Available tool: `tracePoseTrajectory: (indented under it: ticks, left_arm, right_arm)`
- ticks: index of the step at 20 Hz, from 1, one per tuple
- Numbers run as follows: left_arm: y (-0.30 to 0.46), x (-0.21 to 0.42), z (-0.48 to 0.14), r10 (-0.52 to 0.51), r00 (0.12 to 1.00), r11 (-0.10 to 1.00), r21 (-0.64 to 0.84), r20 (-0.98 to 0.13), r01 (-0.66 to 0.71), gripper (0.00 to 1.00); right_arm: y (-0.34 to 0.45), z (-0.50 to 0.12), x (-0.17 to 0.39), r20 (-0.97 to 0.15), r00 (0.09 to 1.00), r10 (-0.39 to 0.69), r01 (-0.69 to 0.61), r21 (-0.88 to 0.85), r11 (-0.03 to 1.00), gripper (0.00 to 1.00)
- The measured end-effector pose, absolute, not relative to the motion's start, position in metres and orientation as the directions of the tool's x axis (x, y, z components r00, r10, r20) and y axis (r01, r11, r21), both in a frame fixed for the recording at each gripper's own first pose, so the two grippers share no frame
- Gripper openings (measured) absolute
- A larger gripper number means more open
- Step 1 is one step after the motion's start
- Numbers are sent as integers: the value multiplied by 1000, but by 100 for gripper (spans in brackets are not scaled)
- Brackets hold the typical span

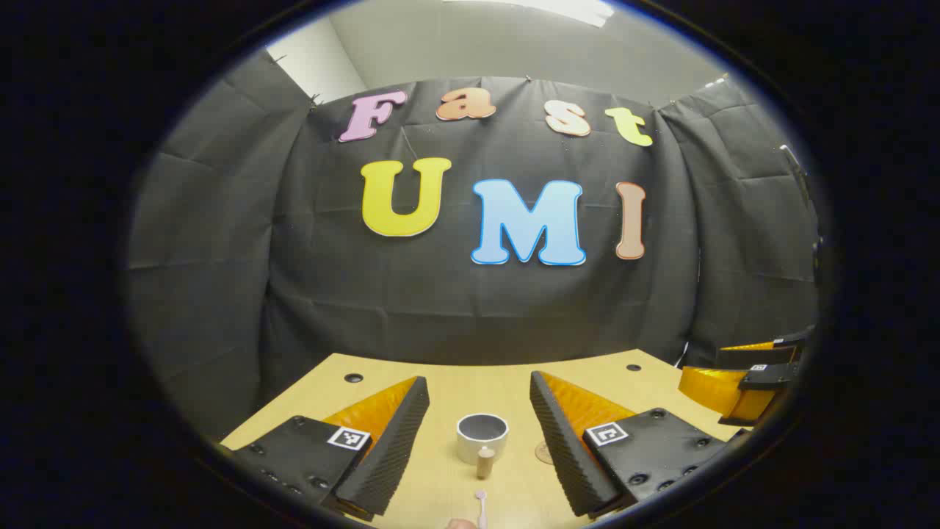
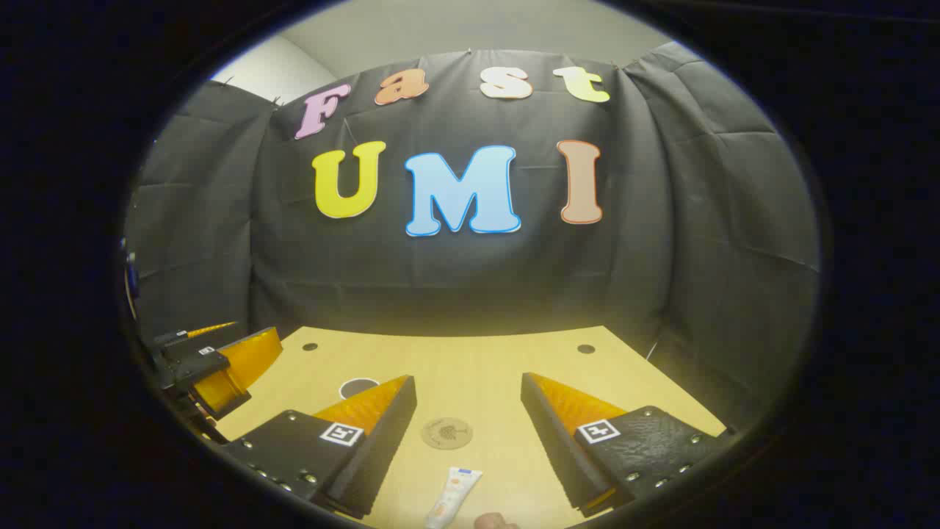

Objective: Put the toothbrush and toothpaste on the desktop into the cup, then pick up the cup and place it on the coaster on the desktop.

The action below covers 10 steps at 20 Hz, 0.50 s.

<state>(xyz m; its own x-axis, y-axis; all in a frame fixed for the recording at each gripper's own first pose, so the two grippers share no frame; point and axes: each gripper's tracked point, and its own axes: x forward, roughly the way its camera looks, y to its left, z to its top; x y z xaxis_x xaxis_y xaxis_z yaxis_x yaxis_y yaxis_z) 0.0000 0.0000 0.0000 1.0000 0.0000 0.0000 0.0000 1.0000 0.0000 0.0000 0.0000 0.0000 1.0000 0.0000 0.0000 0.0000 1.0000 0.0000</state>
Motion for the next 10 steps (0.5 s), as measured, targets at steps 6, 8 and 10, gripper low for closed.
tracePoseTrajectory:
  ticks: [6,8,10]
  left_arm:
    - [1,3,-17,-9,999,1000,-11,-44,8,99]
    - [0,5,-20,-13,998,1000,-9,-61,13,99]
    - [0,6,-22,-18,998,1000,-7,-68,18,99]
  right_arm:
    - [1,-12,2,-52,999,-7,7,-4,1000,91]
    - [0,-16,3,-63,998,-9,9,-4,1000,90]
    - [2,-17,5,-71,997,-6,6,-4,1000,90]
